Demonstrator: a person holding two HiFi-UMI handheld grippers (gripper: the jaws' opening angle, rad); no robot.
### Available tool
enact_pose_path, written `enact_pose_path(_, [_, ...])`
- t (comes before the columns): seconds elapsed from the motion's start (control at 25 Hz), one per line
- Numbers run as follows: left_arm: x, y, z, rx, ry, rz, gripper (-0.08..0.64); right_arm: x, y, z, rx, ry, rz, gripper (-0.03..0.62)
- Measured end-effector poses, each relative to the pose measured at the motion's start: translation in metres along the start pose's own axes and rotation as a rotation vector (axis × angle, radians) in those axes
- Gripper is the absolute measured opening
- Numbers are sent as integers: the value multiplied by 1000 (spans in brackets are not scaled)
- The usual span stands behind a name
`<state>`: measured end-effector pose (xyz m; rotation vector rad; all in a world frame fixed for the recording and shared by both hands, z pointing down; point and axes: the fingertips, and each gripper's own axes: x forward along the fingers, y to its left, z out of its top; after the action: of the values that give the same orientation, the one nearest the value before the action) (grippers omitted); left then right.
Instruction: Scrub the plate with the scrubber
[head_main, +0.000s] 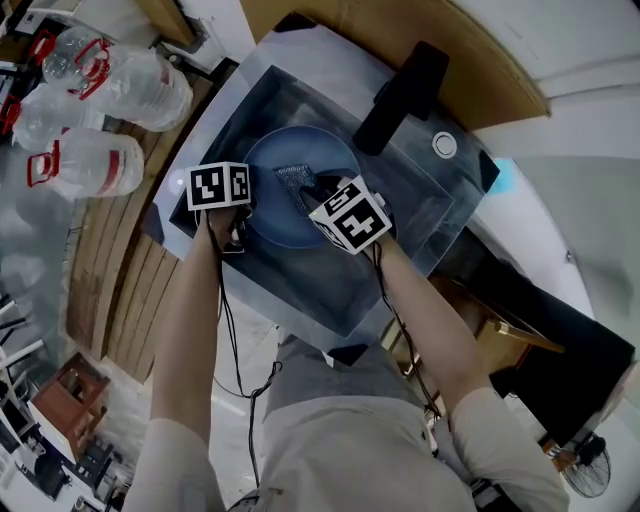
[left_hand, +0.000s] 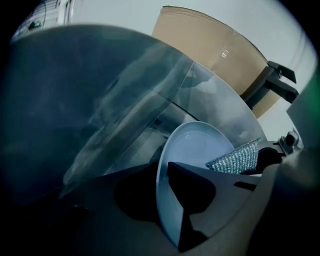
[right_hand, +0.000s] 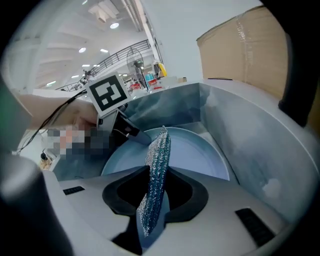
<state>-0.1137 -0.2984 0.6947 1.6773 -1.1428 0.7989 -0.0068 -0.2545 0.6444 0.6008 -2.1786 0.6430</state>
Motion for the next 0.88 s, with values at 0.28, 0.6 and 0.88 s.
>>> enact_pose_path(0.28, [3, -10, -1, 26, 14, -64, 66, 27, -7, 19, -259, 67, -138, 109])
enact_pose_path(0.6, [3, -6, -2, 6, 33, -94, 61, 61, -27, 36, -521, 117, -274, 107])
enact_pose_path(0.88, [5, -7, 0, 8, 26, -118, 62, 33, -79, 13, -561, 290, -453, 104])
